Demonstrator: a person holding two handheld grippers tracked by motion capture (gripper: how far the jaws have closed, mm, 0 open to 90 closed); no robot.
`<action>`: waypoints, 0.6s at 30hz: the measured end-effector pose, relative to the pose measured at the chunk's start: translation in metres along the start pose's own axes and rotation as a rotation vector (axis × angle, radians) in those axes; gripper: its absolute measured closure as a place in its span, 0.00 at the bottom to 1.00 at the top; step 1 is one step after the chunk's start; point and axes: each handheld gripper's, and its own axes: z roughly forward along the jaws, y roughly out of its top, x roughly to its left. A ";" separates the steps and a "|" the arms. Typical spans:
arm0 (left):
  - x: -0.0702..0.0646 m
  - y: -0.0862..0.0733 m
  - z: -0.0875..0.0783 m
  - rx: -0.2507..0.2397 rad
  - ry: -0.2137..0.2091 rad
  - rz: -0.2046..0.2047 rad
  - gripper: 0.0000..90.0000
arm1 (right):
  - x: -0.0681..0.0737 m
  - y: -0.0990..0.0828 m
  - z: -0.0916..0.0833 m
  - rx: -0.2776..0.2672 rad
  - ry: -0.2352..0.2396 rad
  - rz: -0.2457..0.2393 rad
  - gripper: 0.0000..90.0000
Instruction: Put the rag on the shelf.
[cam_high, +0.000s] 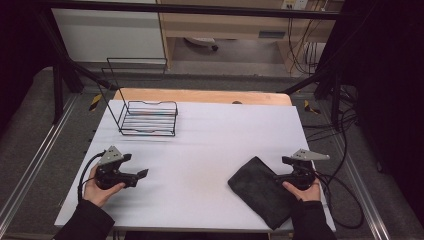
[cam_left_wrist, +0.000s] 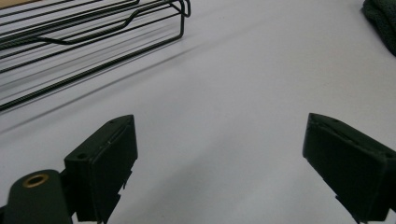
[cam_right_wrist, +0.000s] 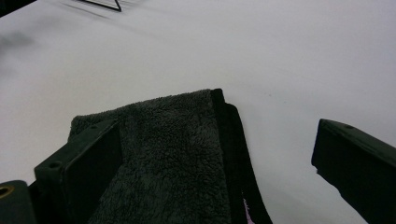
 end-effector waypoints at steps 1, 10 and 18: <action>0.000 0.000 0.000 0.002 -0.001 0.000 0.11 | 0.001 0.001 0.000 -0.001 0.001 -0.007 0.03; 0.000 -0.001 0.001 0.009 0.002 0.000 0.12 | 0.013 0.005 0.004 -0.005 0.006 -0.024 0.06; 0.001 -0.002 0.002 0.016 0.004 0.000 0.11 | 0.030 0.010 0.016 0.024 0.021 -0.043 0.09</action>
